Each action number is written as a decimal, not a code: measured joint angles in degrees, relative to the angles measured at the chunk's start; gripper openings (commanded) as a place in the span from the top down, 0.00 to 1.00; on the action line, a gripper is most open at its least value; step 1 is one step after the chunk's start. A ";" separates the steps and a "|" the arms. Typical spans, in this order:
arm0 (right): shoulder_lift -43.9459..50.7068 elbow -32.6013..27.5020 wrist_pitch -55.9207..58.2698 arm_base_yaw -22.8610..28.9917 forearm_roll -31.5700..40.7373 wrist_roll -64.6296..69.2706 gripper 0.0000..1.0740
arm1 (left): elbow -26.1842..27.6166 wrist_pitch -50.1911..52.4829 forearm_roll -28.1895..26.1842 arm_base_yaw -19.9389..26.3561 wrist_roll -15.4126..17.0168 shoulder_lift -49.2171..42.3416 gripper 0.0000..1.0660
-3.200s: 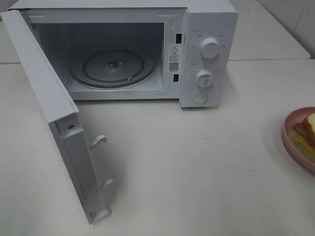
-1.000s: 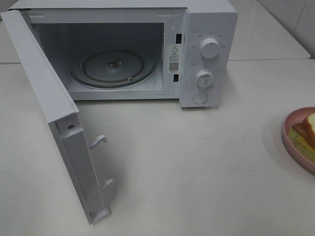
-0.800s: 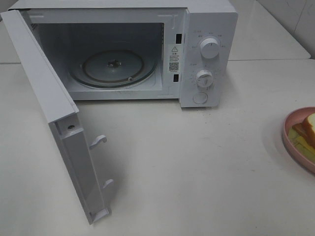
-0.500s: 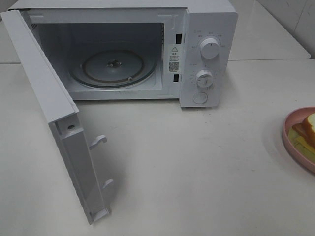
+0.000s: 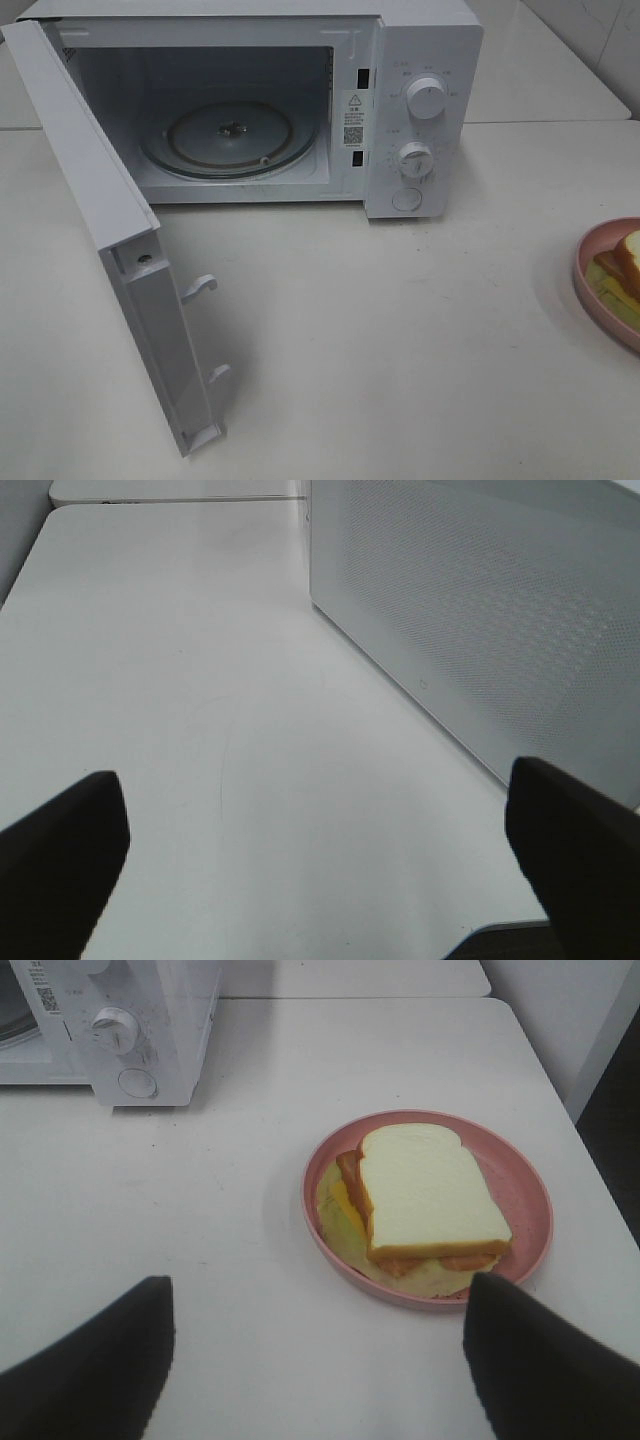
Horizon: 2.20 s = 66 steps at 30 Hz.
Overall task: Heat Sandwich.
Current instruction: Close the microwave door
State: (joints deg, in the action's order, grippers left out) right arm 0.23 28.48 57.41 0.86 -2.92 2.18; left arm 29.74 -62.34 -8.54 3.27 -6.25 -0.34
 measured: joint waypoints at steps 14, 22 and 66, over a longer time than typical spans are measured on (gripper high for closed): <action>0.00 0.00 0.00 0.00 0.00 0.00 0.29 | 1.09 0.69 -0.23 0.00 0.00 2.18 0.09; 0.00 0.00 0.00 0.00 0.00 0.00 0.29 | 2.35 7.39 -0.11 0.00 0.00 11.00 0.41; 0.00 0.00 0.00 0.00 0.00 0.00 0.29 | -17.59 90.41 11.23 0.00 9.11 61.19 1.00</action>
State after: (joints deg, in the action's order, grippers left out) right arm 0.23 28.48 57.41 0.86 -2.92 2.18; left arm 12.15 28.07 2.69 3.27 2.86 60.85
